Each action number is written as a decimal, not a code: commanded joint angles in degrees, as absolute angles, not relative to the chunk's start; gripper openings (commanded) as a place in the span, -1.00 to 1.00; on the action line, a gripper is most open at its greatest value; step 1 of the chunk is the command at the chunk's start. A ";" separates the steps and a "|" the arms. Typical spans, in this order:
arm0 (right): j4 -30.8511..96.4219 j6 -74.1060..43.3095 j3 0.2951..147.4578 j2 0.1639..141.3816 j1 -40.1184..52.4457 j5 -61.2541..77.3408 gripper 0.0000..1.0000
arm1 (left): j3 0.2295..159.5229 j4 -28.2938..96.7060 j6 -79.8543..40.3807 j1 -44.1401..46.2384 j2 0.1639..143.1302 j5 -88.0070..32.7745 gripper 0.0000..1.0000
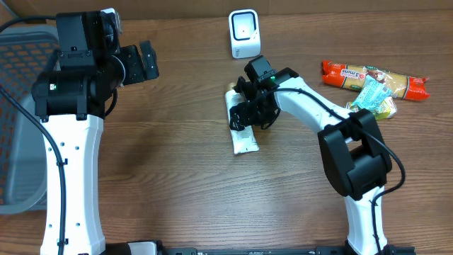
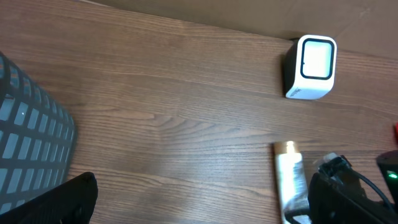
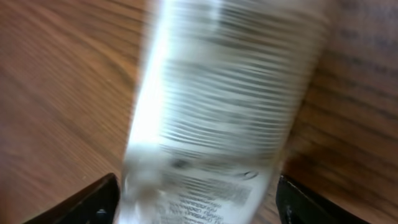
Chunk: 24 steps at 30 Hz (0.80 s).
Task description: Scan the item barcode
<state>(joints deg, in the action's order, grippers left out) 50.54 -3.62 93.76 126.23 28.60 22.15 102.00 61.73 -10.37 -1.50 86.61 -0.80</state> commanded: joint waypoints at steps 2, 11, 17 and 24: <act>49.67 -7.51 93.73 127.42 26.85 22.59 0.55 | 102.32 61.52 -10.28 -1.48 86.89 -0.43 0.99; 50.43 -5.43 93.69 127.57 27.00 29.12 0.70 | 102.32 61.52 -10.28 -1.48 86.89 -0.45 1.00; 48.01 -4.43 93.67 129.23 32.71 25.82 0.81 | 102.32 61.54 -10.28 -1.48 86.89 -0.43 0.99; 46.48 -7.88 93.67 132.11 34.13 22.31 0.04 | 102.32 61.52 -10.28 -1.48 86.89 -0.45 0.99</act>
<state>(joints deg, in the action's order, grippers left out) 46.72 -5.52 94.04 127.83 34.06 25.71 101.97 61.73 -10.37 -1.50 86.61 -0.78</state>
